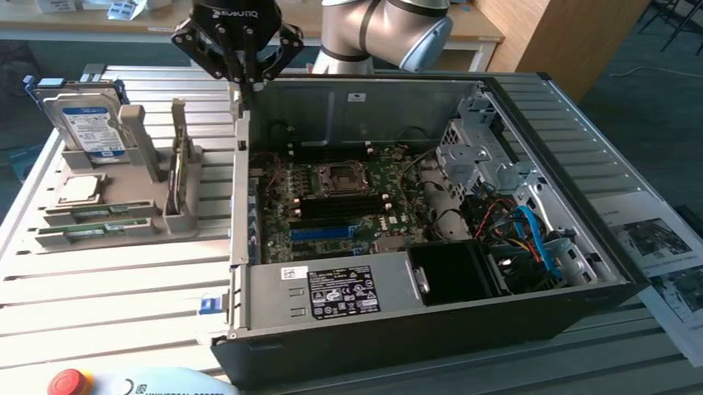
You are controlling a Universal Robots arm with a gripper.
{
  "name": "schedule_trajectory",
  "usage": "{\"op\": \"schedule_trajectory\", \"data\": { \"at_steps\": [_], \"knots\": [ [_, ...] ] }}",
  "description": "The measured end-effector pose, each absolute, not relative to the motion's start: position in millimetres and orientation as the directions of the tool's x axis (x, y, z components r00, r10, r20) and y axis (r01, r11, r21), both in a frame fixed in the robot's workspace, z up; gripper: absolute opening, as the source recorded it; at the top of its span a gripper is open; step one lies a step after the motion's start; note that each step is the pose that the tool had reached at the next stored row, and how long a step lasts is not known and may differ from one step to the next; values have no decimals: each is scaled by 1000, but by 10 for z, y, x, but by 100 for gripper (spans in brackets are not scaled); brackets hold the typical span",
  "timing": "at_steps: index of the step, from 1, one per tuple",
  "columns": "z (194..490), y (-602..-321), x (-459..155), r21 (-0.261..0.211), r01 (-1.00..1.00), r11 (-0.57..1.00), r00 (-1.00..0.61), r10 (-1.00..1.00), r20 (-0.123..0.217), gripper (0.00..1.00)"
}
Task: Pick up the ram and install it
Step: 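Reach for the ram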
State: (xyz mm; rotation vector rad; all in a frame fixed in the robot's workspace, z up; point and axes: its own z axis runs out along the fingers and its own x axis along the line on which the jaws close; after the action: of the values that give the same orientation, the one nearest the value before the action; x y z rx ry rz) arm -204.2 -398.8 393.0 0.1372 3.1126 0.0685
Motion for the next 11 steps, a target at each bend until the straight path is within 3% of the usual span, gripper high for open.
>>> {"op": "schedule_trajectory", "data": {
  "at_steps": [11],
  "knots": [
    [3927, -3989, -2348, 45, 91, 995, -995, 92, -23, 11]
  ]
}}
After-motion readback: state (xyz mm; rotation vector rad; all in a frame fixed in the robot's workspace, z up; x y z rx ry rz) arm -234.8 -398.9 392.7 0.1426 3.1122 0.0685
